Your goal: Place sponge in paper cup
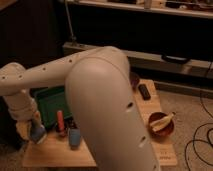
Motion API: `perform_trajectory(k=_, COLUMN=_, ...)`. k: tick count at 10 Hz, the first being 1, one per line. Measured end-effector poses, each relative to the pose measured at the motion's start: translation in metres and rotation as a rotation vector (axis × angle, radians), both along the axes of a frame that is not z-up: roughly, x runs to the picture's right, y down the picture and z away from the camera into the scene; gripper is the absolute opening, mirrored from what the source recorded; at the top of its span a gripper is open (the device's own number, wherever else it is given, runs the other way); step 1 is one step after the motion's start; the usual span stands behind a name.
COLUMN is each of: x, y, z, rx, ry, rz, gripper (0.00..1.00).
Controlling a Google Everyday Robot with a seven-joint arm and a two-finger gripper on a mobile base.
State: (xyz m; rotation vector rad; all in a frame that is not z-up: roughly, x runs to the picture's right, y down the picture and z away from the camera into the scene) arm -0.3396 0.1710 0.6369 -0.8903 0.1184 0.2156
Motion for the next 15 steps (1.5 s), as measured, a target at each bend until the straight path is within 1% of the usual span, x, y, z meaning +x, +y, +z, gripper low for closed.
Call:
perform_trajectory(k=1, x=-0.013, y=0.006, z=0.004, rx=0.013, ry=-0.014, rz=-0.012, gripper=0.0)
perform_trajectory(k=2, x=-0.015, y=0.008, z=0.009, rx=0.026, ry=-0.02, rz=-0.013, gripper=0.0)
perform_trajectory(k=5, x=-0.009, y=0.012, z=0.016, rx=0.06, ry=-0.026, rz=-0.006, gripper=0.0)
perform_trajectory(k=6, x=-0.007, y=0.011, z=0.019, rx=0.069, ry=-0.028, rz=0.001, gripper=0.0)
perform_trajectory(k=7, x=-0.005, y=0.01, z=0.021, rx=0.069, ry=-0.031, rz=0.007, gripper=0.0)
perform_trajectory(k=8, x=-0.004, y=0.01, z=0.025, rx=0.066, ry=-0.04, rz=0.01, gripper=0.0)
perform_trajectory(k=10, x=0.0, y=0.008, z=0.035, rx=0.046, ry=-0.069, rz=0.034, gripper=0.0)
perform_trajectory(k=12, x=0.004, y=0.009, z=0.049, rx=-0.001, ry=-0.127, rz=0.1, gripper=0.0)
perform_trajectory(k=13, x=0.009, y=0.009, z=0.055, rx=-0.011, ry=-0.148, rz=0.131, gripper=0.0)
perform_trajectory(k=15, x=0.003, y=0.008, z=0.052, rx=-0.012, ry=-0.167, rz=0.131, gripper=0.0)
